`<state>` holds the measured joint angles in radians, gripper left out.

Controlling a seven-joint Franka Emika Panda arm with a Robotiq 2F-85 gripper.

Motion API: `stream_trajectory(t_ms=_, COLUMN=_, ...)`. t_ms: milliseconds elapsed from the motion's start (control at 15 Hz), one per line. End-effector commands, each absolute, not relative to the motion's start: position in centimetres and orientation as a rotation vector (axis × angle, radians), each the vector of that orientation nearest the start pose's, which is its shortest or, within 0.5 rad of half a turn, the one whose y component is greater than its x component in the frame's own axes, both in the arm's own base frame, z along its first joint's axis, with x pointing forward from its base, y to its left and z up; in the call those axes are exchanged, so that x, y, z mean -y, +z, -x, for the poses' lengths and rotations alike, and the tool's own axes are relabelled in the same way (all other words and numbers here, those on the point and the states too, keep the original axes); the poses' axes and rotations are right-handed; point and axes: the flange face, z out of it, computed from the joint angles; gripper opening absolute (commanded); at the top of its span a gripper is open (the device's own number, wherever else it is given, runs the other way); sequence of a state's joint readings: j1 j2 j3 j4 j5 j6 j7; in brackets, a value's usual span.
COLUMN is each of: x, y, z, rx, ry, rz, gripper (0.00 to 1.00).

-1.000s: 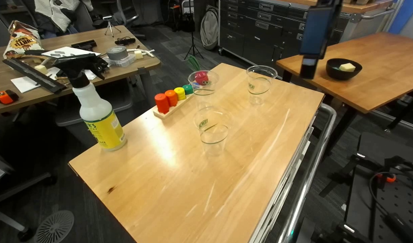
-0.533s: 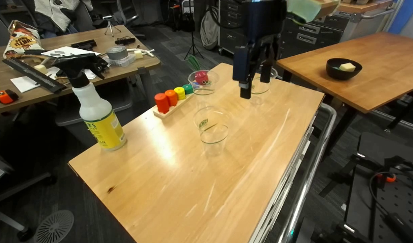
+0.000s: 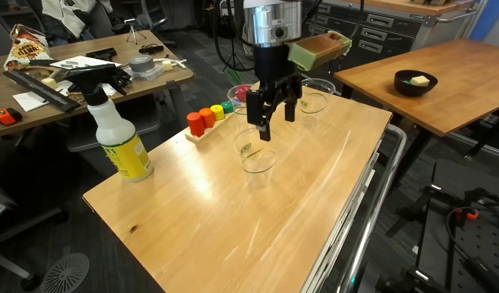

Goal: Stack up the cups

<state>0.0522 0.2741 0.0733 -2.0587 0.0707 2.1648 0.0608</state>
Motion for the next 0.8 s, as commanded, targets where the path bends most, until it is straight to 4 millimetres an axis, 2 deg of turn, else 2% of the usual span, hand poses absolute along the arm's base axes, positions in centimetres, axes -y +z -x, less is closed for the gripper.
stream_trajectory(t_ms=0, x=-8.2, y=28.4, z=-58.6, rx=0.016, ry=0.270, rz=3.057, gripper=0.74)
stream_trajectory(t_ms=267, x=-8.3, y=27.7, z=-58.4, rx=0.021, ry=0.311, rz=2.995, gripper=0.42)
stream_trajectory(t_ms=600, x=-8.9, y=28.0, z=-57.5, rx=0.024, ry=0.340, rz=2.956, gripper=0.04)
stream_trajectory(t_ms=733, x=-9.0, y=28.4, z=-56.9, rx=0.047, ry=0.366, rz=2.954, gripper=0.00)
